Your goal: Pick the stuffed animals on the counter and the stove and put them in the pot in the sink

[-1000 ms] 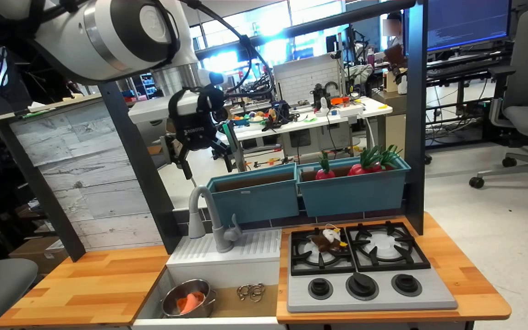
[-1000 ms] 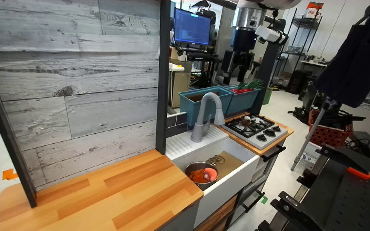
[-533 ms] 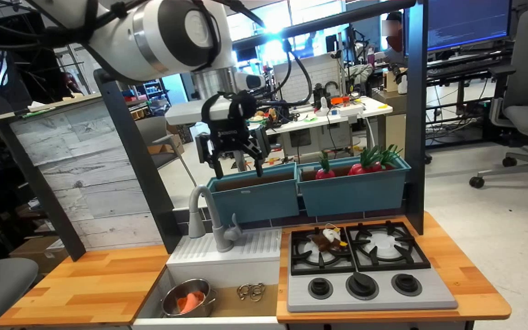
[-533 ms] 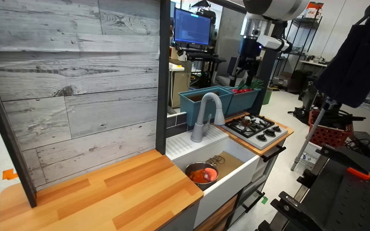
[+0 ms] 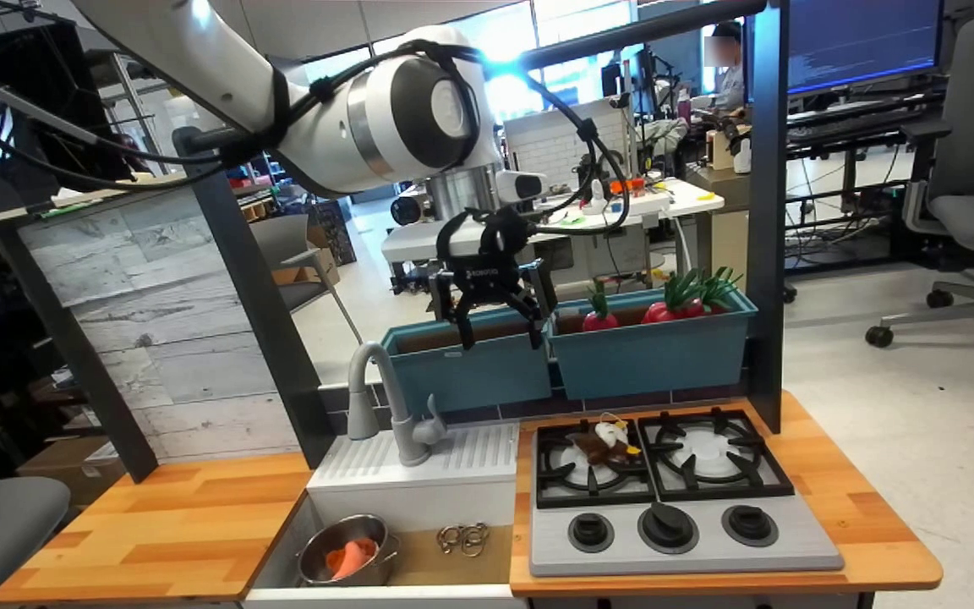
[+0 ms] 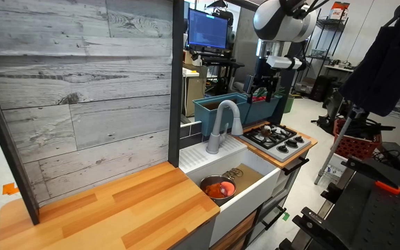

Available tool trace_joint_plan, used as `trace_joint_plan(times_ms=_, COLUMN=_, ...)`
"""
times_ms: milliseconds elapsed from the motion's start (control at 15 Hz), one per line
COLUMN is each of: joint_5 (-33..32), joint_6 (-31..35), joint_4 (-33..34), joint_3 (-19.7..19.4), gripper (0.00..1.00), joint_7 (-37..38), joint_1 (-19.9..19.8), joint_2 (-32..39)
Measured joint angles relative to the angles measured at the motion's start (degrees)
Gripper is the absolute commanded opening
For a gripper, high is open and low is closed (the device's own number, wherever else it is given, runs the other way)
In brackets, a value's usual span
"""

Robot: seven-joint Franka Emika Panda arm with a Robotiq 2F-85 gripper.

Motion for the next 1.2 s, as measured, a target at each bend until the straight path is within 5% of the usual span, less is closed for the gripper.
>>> trace_joint_plan(times_ms=267, joint_5=0.0, joint_6=0.0, joint_4=6.5, joint_3=0.0, gripper=1.0, joint_7=0.0, joint_1=-0.1, joint_2=4.3)
trace_joint_plan(times_ms=733, joint_5=0.0, joint_6=-0.2, joint_4=6.0, joint_3=-0.5, gripper=1.0, joint_7=0.1, joint_1=-0.7, joint_2=5.1)
trace_joint_plan(times_ms=1200, joint_5=1.2, joint_6=0.4, joint_4=7.4, joint_3=-0.3, gripper=1.0, joint_7=0.0, joint_1=-6.6, joint_2=11.3)
